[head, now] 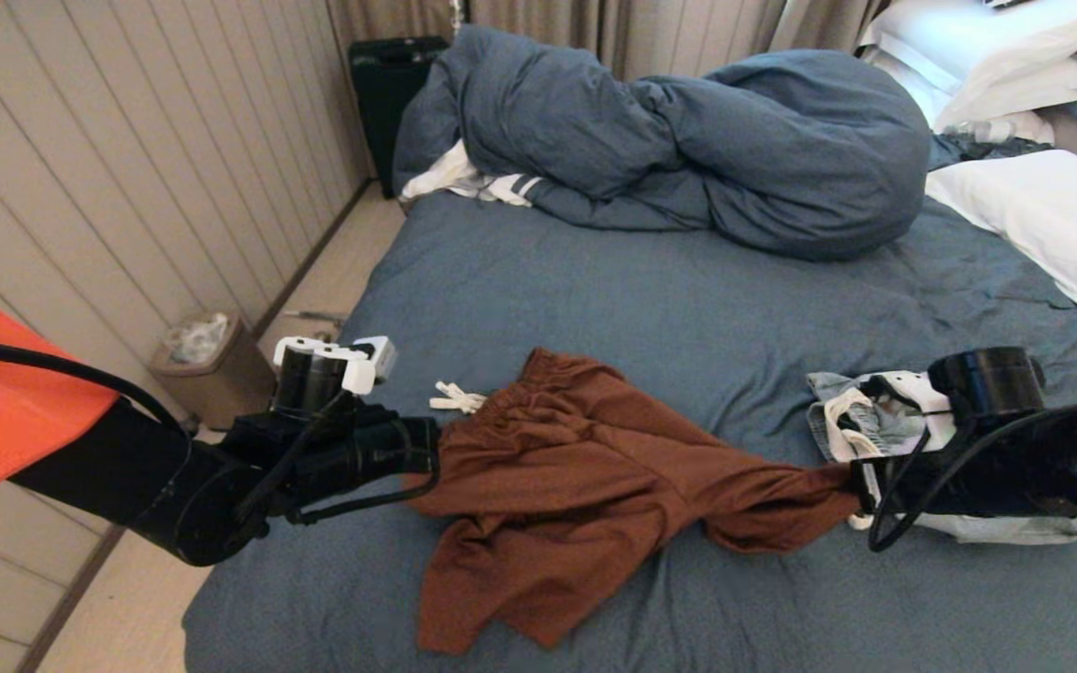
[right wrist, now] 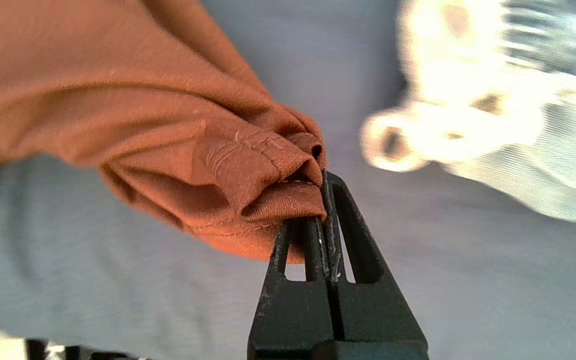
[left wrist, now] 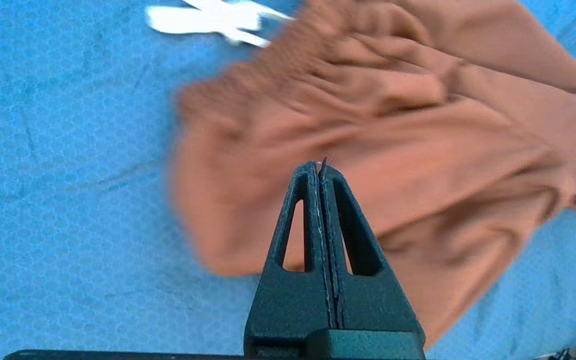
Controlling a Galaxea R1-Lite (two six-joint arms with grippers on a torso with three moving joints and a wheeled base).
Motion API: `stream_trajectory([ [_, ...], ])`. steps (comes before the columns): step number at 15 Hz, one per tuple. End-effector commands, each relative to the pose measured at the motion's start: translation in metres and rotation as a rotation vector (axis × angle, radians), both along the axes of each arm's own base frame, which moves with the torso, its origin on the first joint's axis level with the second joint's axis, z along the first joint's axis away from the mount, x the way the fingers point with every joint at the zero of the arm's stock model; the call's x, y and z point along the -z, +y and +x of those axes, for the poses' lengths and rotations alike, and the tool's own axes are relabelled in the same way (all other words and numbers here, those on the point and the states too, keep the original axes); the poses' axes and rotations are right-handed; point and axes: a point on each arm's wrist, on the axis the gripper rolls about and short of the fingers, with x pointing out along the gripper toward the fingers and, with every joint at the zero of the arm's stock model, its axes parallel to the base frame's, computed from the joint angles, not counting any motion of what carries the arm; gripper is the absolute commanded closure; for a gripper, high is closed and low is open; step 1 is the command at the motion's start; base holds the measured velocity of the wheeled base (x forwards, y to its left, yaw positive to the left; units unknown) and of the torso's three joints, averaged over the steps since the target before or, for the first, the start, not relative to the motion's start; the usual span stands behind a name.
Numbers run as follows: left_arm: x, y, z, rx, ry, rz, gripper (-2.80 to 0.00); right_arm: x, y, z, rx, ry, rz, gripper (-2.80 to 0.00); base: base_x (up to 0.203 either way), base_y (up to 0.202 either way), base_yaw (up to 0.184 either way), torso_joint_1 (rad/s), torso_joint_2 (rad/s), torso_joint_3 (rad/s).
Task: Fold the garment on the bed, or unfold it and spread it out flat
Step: Fold the brown shorts
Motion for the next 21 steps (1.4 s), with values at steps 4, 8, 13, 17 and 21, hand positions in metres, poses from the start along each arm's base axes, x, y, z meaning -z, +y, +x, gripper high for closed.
stream_trajectory([
  [4,0.001,-0.001,-0.001,0.003,0.004,-0.001,0.0,-0.002,-0.063,-0.008,0.122,-0.015,-0.031,0.0,0.0,0.0,0.0,0.0,0.0,0.0],
  [8,0.003,-0.002,-0.003,0.01,0.011,0.002,0.0,-0.001,-0.077,-0.015,0.139,-0.011,-0.033,0.0,0.0,0.0,0.0,0.0,0.0,0.0],
  [13,0.009,-0.006,-0.005,0.024,0.026,0.009,0.0,-0.013,-0.07,-0.022,0.065,-0.066,-0.003,-2.8,0.0,0.0,0.0,0.0,0.0,0.0],
  [17,0.008,-0.013,0.0,0.037,0.019,0.005,0.0,-0.05,-0.047,-0.029,-0.005,-0.206,0.118,-2.8,0.0,0.0,0.0,0.0,0.0,0.0],
  [21,-0.011,-0.027,0.025,0.033,0.01,-0.008,0.0,-0.072,0.003,-0.017,-0.062,-0.245,0.301,0.0,0.0,0.0,0.0,0.0,0.0,0.0],
])
